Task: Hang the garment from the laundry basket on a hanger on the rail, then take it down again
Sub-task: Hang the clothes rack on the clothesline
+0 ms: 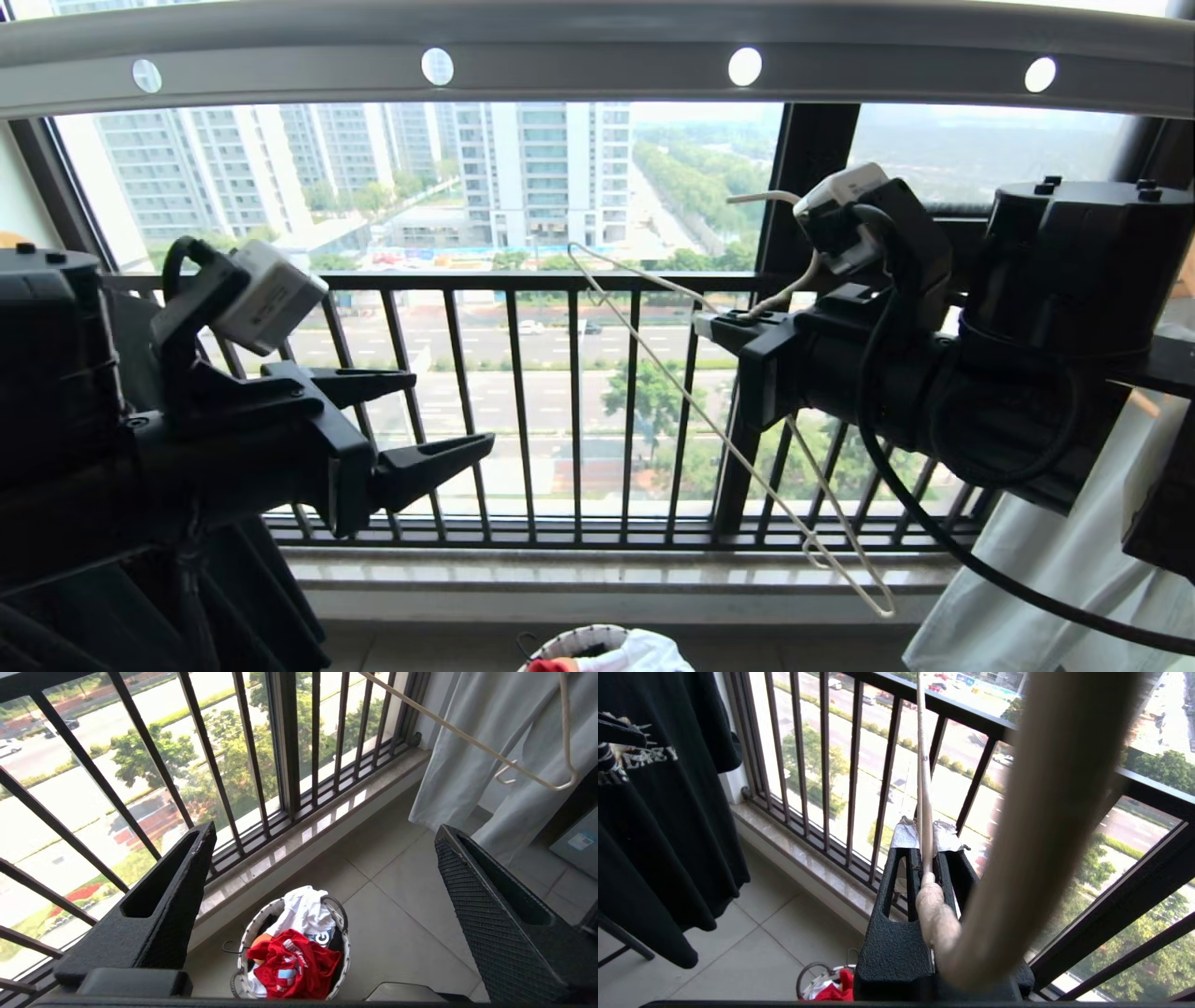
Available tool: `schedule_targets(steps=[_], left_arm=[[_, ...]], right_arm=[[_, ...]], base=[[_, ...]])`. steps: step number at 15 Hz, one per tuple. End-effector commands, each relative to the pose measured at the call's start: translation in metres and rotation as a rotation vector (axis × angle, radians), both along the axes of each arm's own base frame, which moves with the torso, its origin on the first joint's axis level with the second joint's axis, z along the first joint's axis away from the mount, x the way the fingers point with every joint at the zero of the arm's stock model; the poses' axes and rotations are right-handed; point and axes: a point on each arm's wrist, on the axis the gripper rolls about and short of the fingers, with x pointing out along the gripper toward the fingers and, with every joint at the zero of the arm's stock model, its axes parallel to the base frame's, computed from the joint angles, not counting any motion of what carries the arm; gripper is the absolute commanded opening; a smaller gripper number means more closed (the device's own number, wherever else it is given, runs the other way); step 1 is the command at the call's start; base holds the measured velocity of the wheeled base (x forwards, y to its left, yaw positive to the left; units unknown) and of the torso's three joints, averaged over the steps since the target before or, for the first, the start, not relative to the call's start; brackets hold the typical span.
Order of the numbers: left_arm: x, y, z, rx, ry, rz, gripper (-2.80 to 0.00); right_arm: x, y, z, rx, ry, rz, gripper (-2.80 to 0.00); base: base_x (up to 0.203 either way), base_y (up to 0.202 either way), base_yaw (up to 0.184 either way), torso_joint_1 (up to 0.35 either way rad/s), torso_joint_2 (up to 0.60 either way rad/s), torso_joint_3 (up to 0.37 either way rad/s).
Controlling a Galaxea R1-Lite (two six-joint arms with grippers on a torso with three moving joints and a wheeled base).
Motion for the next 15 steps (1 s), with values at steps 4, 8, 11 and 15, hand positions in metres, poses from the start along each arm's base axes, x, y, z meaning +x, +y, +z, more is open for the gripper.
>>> schedule_targets(steps=[4, 8, 11, 15], left_arm=[[-0.064, 0.025, 0.054, -0.019, 0.123, -0.027, 0.0], [-0.085, 0.036, 0.072, -0.077, 0.069, -0.022, -2.8], [-0.092, 0.04, 0.084, -0.114, 0.057, -0.012, -2.8], [-0.102, 0.045, 0.091, -0.151, 0.042, -0.005, -2.8]], right_arm=[[-0.015, -0.006, 0.014, -0.028, 0.027, -0.026, -2.8], [-0.03, -0.017, 0.023, -0.042, 0.041, -0.035, -2.8], [-0.03, -0.018, 0.032, -0.041, 0.034, -0.07, -2.8], [-0.029, -0.01, 0.048, -0.053, 0.039, -0.091, -2.8]], base=[[0.0, 0.0, 0.0, 0.0, 0.0, 0.0], [0.0, 0.0, 0.0, 0.0, 0.0, 0.0], [0.0, 0.0, 0.0, 0.0, 0.0, 0.0], [0.0, 0.0, 0.0, 0.0, 0.0, 0.0]])
